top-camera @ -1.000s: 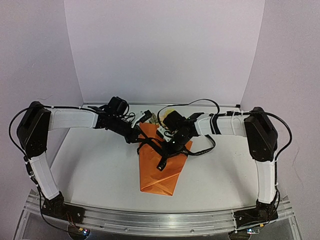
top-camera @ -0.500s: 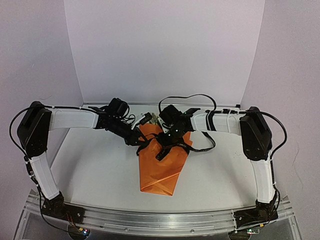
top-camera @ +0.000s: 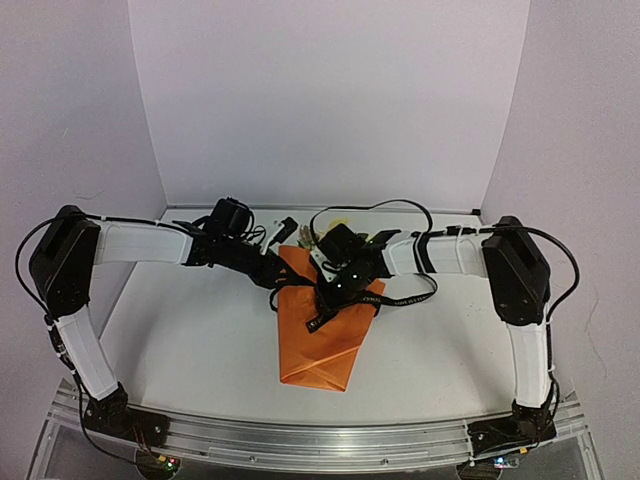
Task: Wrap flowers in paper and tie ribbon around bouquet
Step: Cross the ribbon over the folded bouquet.
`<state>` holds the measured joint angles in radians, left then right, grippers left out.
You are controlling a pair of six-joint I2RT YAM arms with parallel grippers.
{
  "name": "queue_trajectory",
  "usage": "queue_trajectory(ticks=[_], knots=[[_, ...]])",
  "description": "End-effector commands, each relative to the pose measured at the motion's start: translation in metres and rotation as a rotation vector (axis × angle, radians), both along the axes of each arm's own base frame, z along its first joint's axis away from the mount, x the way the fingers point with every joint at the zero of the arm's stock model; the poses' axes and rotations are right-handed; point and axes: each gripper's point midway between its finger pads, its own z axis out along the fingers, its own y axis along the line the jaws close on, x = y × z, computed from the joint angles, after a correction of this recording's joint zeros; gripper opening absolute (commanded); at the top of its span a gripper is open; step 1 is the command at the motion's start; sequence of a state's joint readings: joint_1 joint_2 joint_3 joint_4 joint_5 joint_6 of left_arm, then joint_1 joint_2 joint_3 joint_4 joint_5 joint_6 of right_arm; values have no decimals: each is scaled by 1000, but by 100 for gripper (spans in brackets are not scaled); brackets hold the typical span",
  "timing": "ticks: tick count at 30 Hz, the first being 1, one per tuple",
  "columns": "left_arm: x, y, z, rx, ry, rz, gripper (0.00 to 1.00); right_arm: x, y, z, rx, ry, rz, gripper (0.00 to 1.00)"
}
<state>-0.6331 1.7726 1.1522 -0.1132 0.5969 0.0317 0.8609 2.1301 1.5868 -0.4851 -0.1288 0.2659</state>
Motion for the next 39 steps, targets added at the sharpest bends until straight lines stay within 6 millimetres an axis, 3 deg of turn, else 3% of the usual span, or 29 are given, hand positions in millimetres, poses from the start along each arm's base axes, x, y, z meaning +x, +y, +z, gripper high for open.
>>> queue_trajectory(ticks=[1, 9, 14, 20, 23, 25, 29, 33, 36, 39], knots=[[0, -10, 7, -36, 33, -45, 34, 4, 9, 52, 108, -106, 18, 45], [-1, -11, -8, -20, 75, -58, 20, 4, -1, 71, 101, -172, 28, 57], [-5, -9, -14, -6, 97, -55, 15, 17, -17, 85, 93, -204, -72, 65], [-10, -5, 5, -35, 67, -41, 15, 47, -15, 84, 115, -159, -186, 63], [-7, -6, 25, -68, 57, -9, 23, 61, -15, 84, 91, -174, -221, 60], [1, -7, 50, -109, 46, 53, 34, 67, -30, 85, 76, -184, -281, 59], [39, -5, 89, -134, 11, 295, 50, 66, -83, 84, 53, -167, -438, 60], [70, -15, 62, 45, 33, 512, 58, 55, -143, 83, 32, -157, -586, 60], [82, -26, 36, 193, 36, 632, 63, 42, -171, 90, 26, -169, -629, 62], [86, -35, 16, 237, 69, 692, 66, 29, -193, 92, -5, -188, -641, 65]])
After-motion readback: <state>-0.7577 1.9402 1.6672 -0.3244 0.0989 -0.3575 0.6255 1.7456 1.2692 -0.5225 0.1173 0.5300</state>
